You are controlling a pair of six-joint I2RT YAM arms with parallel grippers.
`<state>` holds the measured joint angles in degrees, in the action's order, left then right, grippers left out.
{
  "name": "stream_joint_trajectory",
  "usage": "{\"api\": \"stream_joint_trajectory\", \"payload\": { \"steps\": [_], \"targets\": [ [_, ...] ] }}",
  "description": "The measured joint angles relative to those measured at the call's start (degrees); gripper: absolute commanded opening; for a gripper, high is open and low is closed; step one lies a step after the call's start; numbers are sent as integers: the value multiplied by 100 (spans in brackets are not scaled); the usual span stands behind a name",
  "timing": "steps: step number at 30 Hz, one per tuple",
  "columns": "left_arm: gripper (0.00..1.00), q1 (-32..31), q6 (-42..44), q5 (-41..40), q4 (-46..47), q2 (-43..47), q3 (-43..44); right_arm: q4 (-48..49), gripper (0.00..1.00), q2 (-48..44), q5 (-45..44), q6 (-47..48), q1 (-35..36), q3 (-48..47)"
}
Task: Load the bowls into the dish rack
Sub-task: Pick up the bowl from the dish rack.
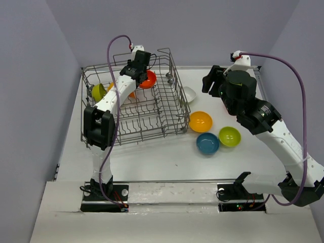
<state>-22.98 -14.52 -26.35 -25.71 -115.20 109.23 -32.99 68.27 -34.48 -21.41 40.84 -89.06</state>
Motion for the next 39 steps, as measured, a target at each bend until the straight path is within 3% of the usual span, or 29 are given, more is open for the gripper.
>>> {"api": "stream_joint_trajectory", "payload": {
  "steps": [39],
  "targets": [
    [43,98,-42,179,208,22,-339,0,64,2,0,-2,0,0]
  ]
}}
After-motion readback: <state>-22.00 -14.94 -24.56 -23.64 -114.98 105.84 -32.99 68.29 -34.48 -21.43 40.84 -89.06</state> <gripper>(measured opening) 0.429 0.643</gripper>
